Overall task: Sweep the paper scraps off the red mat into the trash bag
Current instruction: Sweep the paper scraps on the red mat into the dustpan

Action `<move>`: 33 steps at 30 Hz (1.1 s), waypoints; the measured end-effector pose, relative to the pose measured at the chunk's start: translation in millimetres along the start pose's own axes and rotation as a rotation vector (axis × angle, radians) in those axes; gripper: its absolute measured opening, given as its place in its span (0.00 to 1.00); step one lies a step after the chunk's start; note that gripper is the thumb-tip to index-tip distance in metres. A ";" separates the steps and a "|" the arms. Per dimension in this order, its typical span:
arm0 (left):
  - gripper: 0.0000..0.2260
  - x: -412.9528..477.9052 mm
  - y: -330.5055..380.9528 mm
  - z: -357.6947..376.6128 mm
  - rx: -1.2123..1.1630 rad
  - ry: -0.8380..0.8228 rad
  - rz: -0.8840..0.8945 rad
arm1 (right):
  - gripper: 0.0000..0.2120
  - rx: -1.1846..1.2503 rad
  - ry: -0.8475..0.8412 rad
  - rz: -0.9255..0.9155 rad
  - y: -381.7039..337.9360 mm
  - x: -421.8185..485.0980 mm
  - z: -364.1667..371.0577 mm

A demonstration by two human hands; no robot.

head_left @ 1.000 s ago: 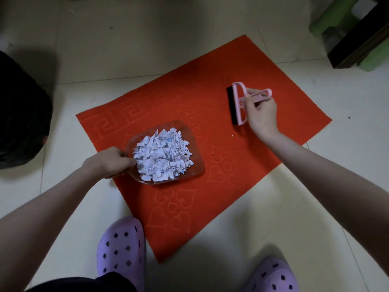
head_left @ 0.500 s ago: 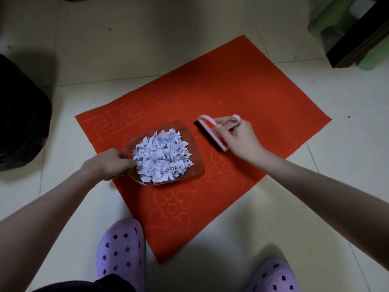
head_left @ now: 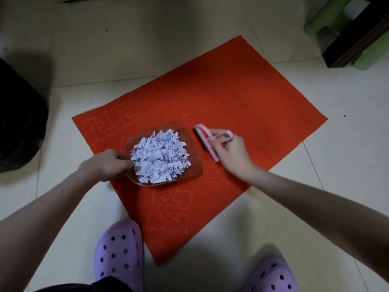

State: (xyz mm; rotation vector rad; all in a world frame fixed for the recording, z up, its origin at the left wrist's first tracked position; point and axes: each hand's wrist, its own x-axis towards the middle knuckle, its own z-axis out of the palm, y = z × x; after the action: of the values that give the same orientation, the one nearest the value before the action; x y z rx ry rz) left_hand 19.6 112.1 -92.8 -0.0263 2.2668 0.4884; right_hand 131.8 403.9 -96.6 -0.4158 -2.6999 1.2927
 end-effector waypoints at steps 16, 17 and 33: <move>0.15 -1.7 5.6 0.5 0.008 0.006 -0.011 | 0.09 0.268 0.062 0.058 3.3 6.5 5.5; 0.15 -1.6 5.7 1.0 0.009 0.007 -0.009 | 0.09 0.389 0.077 0.040 -4.0 6.1 4.2; 0.16 2.4 12.8 2.0 0.005 0.012 -0.005 | 0.13 -0.407 0.180 0.043 22.7 122.8 -54.7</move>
State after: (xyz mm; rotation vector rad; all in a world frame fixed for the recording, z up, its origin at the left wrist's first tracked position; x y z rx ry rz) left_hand 17.1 125.0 -91.4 -0.0322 2.2793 0.4809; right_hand 31.2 494.6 -81.2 -0.5996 -2.7994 0.6658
